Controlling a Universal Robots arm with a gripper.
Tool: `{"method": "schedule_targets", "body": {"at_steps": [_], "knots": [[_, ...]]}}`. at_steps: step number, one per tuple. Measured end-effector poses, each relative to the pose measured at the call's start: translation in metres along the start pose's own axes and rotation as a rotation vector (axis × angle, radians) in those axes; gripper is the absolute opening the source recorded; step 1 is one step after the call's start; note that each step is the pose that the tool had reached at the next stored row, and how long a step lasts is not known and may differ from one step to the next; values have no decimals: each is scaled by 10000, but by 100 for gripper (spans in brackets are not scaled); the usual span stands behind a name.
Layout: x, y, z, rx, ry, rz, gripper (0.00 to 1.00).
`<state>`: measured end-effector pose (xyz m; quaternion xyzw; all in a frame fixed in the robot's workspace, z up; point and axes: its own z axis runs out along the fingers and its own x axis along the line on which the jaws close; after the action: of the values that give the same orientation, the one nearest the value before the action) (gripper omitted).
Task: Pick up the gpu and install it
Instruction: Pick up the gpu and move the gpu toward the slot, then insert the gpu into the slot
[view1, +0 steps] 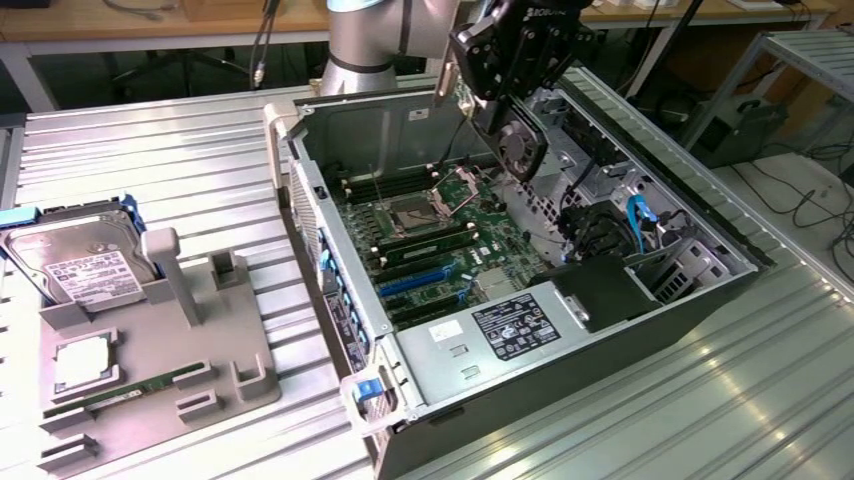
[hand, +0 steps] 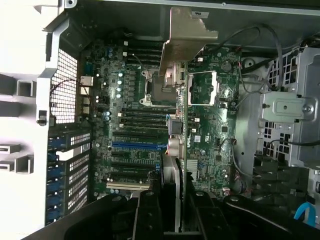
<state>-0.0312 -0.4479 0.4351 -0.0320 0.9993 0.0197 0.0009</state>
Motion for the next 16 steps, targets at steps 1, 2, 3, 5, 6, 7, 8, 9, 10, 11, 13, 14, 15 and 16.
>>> {"method": "schedule_targets", "body": {"at_steps": [1, 2, 3, 5, 6, 7, 8, 9, 10, 11, 13, 14, 15, 16], "knots": [[-1, 0, 0, 0, 0, 0, 27], [-2, 0, 0, 0, 0, -1, 27], [-3, 0, 0, 0, 0, -1, 27], [-4, 0, 0, 0, 0, -1, 27], [-5, 0, 0, 0, 0, -1, 27], [-6, 0, 0, 0, 0, -1, 27], [-7, 0, 0, 0, 0, -1, 27], [-7, 0, 0, 0, 0, -1, 27], [-7, 0, 0, 0, 0, -1, 27], [-7, 0, 0, 0, 0, -1, 27], [-7, 0, 0, 0, 0, -4, 27], [-7, 0, 0, 0, 0, -27, 27], [-7, 0, 0, -1, 2, -83, 27], [-7, 0, 0, 0, 6, -159, 27]]}}
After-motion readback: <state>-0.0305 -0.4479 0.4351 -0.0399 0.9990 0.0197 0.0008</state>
